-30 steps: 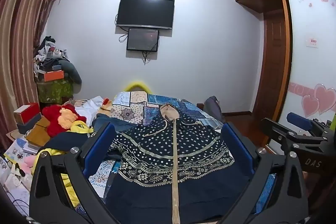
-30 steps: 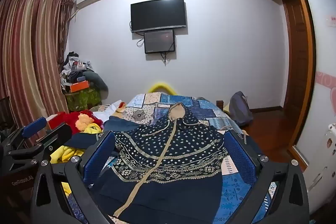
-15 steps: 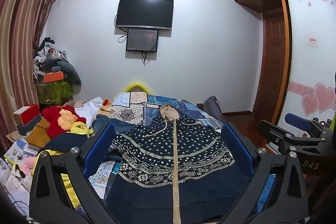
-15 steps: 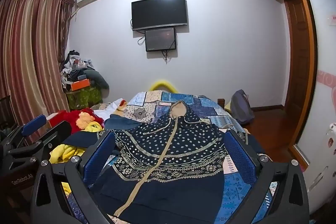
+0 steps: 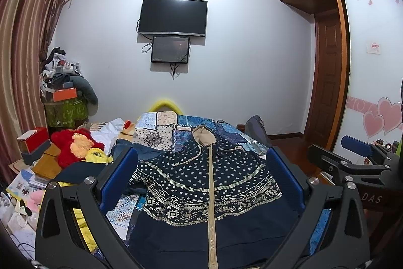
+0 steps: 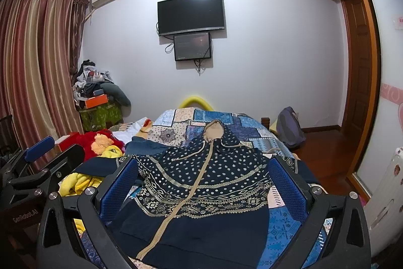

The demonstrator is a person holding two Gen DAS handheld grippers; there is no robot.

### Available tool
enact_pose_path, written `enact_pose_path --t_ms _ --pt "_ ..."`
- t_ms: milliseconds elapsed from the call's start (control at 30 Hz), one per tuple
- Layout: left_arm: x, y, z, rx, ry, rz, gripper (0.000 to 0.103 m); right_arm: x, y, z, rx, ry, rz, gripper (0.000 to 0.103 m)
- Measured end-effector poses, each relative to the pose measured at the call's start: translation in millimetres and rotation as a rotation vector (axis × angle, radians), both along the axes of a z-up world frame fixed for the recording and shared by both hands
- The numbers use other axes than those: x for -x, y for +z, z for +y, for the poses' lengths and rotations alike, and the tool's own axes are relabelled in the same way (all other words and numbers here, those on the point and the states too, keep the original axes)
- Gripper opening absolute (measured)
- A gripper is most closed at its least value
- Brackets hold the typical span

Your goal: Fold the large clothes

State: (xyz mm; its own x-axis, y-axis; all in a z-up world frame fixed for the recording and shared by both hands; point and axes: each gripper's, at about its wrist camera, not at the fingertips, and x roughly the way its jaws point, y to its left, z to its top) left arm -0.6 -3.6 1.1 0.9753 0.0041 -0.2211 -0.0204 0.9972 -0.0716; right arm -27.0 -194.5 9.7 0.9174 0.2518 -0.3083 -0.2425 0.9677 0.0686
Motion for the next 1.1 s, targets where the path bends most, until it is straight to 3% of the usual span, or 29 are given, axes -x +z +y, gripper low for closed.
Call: enact_pose_path --t_ms 1100 --pt "-5.9 -4.0 -1.3 -0.011 0.0 0.007 0.103 -2.2 6.0 -4.1 -0.006 -0.01 0.009 0.103"
